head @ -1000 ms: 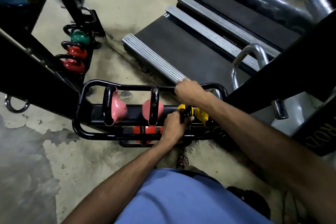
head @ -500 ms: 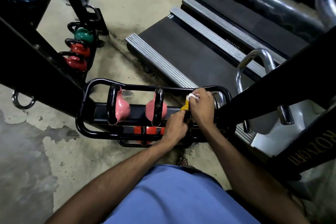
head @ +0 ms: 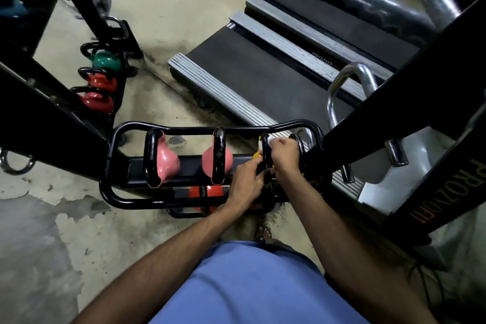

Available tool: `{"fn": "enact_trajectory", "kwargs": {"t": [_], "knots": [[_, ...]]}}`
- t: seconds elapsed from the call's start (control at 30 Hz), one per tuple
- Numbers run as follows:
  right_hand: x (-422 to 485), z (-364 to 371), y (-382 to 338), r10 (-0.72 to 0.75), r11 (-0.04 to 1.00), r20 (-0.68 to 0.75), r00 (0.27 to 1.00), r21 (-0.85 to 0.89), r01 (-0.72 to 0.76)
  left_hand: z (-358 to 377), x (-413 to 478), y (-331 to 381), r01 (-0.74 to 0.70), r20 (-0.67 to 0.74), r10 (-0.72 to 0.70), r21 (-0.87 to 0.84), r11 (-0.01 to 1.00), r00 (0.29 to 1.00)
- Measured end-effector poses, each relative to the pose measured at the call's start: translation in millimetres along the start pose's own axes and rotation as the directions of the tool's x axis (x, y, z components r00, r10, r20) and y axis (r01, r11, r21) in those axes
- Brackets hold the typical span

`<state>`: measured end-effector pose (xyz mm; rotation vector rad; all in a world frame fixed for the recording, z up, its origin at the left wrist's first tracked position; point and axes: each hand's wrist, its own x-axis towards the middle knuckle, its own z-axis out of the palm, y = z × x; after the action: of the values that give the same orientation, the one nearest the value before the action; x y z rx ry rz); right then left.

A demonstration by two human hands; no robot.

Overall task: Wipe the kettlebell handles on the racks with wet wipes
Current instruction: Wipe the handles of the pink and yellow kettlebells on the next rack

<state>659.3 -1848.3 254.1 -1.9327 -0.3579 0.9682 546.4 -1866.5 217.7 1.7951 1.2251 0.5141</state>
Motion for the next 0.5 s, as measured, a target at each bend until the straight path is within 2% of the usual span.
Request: {"fn": "enact_trajectory", "kwargs": {"t": [0.03,0.07,0.1,0.13,0.2,0.23,0.27,0.3,0.33,0.4,0.43,0.5], "knots": [[0.0,-2.1,4.6,-0.207,0.96,-0.062,0.976,-0.206,0.19,0.8,0.6,-2.2,0.002,0.005,-0.002,0.002,1.0,1.0],[1.2,-4.2,7.3,-0.384,0.867,-0.044,0.922,-0.36,0.344,1.2,0.9,-3.0,0.008,0.006,-0.009,0.012,1.0,1.0],[0.4,-5.1,7.0,-0.517,0.736,0.052,0.855,-0.483,0.475,2.4,1.2,-4.9,0.019,0.007,-0.019,0.024,1.0,1.0],[1.6,-4.2,5.2,-0.578,0.567,0.2,0.791,-0.599,0.566,3.1,1.5,-5.8,0.036,0.007,-0.037,0.036,0.999,0.999],[2.4,0.0,-4.1,-0.538,0.14,0.48,0.694,-0.761,0.634,4.7,2.2,-9.2,0.07,0.005,-0.07,0.038,0.997,0.998],[1.1,-0.1,-8.2,-0.517,-0.019,0.555,0.652,-0.769,0.639,5.5,2.1,-11.2,0.074,0.001,-0.075,0.028,0.997,0.997],[1.2,-1.7,-8.6,-0.515,-0.097,0.588,0.624,-0.763,0.638,6.1,1.5,-12.2,0.071,-0.003,-0.071,0.01,0.997,0.998],[-0.9,-5.6,-7.1,-0.536,-0.101,0.587,0.607,-0.758,0.644,5.6,0.1,-11.1,0.052,-0.007,-0.052,-0.012,0.999,0.999],[-3.8,-10.8,-1.7,-0.591,-0.045,0.553,0.588,-0.75,0.66,4.7,-0.8,-9.2,0.034,-0.015,-0.035,-0.026,0.999,0.999],[-14.9,-22.5,15.6,-0.715,0.174,0.4,0.574,-0.693,0.7,4.7,0.4,-7.5,0.015,-0.022,-0.015,-0.015,1.0,1.0],[-22.5,-26.5,24.4,-0.732,0.332,0.297,0.613,-0.631,0.701,5.2,1.6,-7.3,0.012,-0.025,-0.012,-0.007,1.0,1.0],[-31.8,-26.0,33.2,-0.676,0.619,0.092,0.731,-0.468,0.631,5.4,3.3,-7.0,0.009,-0.022,-0.009,-0.002,1.0,1.0]]}}
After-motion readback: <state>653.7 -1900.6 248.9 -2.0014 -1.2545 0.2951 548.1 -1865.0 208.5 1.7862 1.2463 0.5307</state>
